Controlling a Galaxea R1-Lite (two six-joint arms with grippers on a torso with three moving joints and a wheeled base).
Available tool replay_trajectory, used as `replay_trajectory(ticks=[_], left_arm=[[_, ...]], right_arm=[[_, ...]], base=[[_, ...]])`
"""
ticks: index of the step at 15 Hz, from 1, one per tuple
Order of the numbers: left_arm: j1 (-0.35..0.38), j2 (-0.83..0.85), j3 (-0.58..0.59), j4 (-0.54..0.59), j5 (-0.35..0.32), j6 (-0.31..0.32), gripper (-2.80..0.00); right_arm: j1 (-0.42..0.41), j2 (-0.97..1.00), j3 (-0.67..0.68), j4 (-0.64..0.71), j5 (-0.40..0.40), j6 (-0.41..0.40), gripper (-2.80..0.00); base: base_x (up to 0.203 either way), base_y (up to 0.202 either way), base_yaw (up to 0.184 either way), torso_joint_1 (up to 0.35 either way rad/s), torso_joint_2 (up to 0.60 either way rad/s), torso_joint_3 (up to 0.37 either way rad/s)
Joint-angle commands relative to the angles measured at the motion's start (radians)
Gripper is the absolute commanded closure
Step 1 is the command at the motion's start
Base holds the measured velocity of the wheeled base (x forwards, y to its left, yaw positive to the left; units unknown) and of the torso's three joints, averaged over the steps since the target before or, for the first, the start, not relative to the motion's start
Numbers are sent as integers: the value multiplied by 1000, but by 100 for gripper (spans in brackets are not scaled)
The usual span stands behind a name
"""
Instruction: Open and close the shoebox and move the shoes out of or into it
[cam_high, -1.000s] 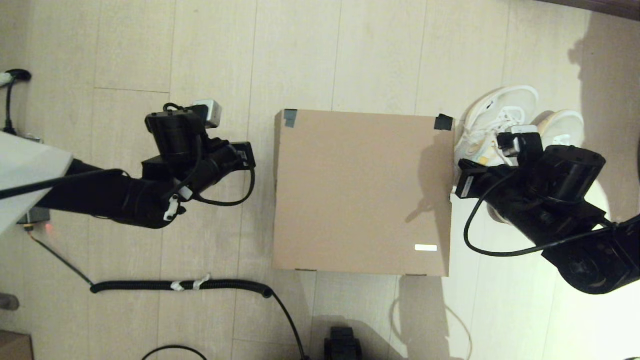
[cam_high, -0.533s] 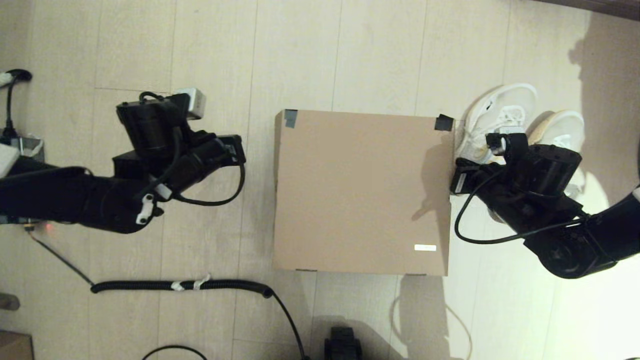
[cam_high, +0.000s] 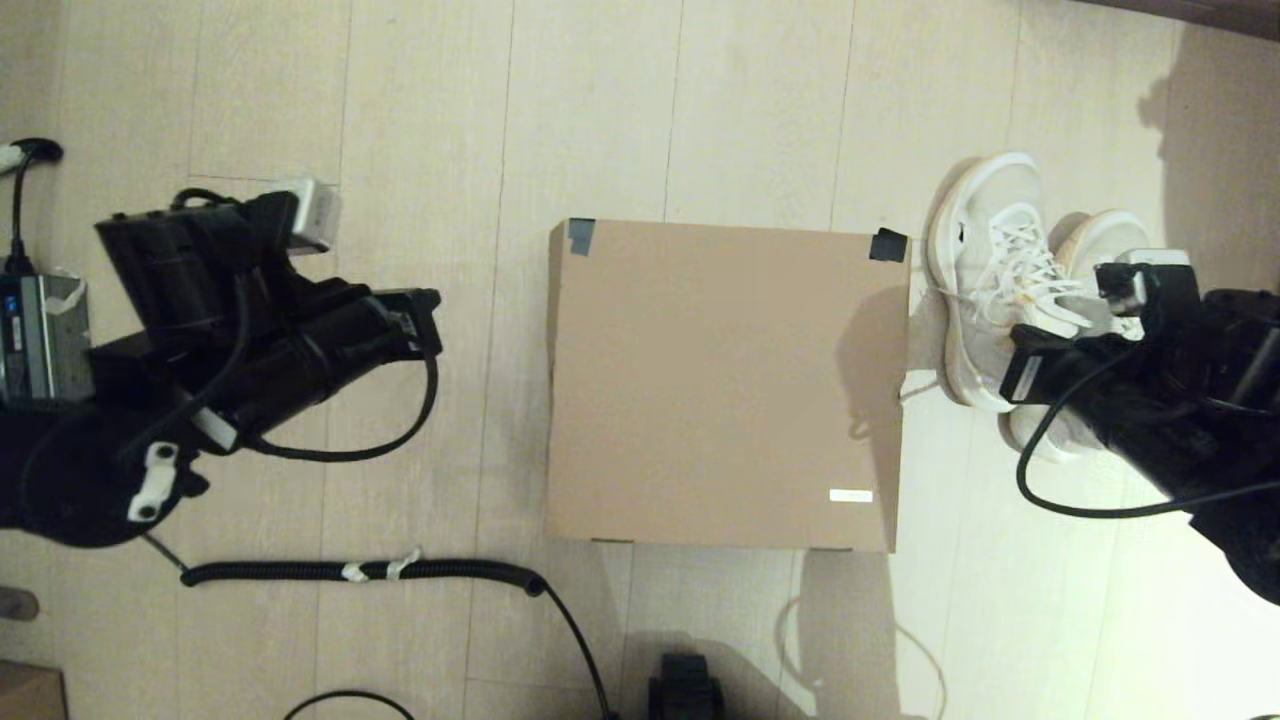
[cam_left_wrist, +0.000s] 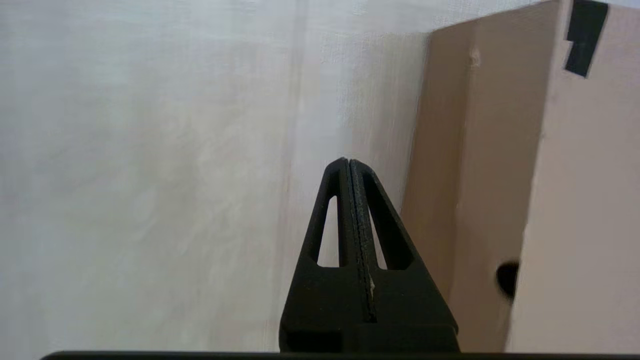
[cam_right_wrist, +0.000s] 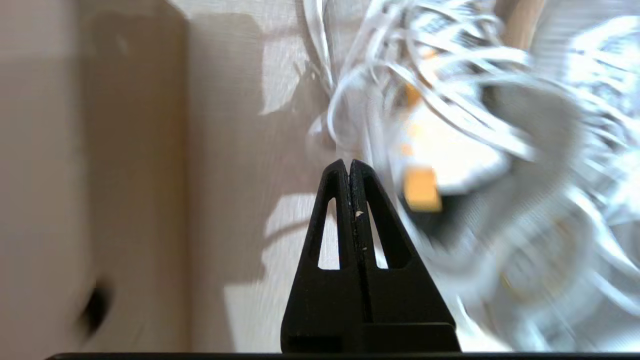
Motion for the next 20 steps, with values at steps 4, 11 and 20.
replay_trajectory(ticks=[4, 11, 20], left_arm=[[30, -366, 296, -2, 53, 4, 0], [282, -1107, 823, 116, 85, 87, 0], [278, -1423, 914, 778, -81, 152, 0]], right_arm=[[9, -348, 344, 8, -4, -1, 0], [6, -975, 644, 322, -85, -29, 0], [-94, -1524, 618, 1162, 119, -11, 0]], base=[[0, 0, 0, 0, 0, 0], [0, 0, 0, 0, 0, 0], [0, 0, 0, 0, 0, 0]])
